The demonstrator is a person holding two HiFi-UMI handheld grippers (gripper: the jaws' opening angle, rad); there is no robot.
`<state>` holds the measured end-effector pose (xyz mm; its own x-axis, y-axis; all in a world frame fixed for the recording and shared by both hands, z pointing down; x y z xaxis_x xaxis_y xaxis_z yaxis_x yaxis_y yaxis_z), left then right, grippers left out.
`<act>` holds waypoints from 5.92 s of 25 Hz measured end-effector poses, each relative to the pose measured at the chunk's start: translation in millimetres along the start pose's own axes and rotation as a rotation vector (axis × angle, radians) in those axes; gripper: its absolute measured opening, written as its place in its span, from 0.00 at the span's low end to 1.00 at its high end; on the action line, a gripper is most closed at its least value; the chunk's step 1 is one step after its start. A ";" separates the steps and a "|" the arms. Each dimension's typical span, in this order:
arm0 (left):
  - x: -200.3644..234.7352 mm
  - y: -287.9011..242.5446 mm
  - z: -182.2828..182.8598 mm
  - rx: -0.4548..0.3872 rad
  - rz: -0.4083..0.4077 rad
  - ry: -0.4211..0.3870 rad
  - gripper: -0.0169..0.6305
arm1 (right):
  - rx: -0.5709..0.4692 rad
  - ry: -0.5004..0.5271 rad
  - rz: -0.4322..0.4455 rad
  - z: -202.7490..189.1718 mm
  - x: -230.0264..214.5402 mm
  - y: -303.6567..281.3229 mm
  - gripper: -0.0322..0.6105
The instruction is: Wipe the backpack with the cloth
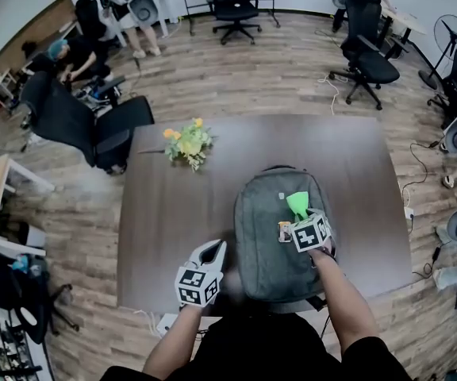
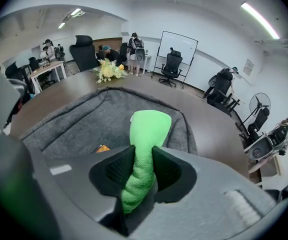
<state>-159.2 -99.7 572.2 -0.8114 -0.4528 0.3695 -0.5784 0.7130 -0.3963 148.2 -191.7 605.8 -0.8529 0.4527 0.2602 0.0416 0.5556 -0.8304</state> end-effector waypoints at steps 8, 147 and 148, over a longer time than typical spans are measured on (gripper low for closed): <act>-7.8 -2.2 2.1 0.001 -0.024 -0.022 0.06 | 0.025 -0.008 -0.102 -16.8 -39.0 9.9 0.22; -13.8 44.5 -51.3 0.117 -0.114 -0.030 0.06 | -0.088 -0.189 0.426 -40.5 152.2 107.5 0.22; -15.1 44.5 -53.2 0.120 -0.110 -0.051 0.06 | -0.088 -0.188 0.418 -42.2 150.1 108.4 0.22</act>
<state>-168.2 -32.6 593.7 -0.7440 -0.5537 0.3740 -0.6674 0.5897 -0.4548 46.7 -34.0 575.6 -0.8327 0.5205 -0.1889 0.4392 0.4132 -0.7978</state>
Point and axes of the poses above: the fingertips, and each gripper's own axes: y backward along the fingers, x to its left, z out of its top, the point moved 9 cm from there along y, backward along the fingers, and after that the axes turned 8 degrees about y, right-handed, at the moved point
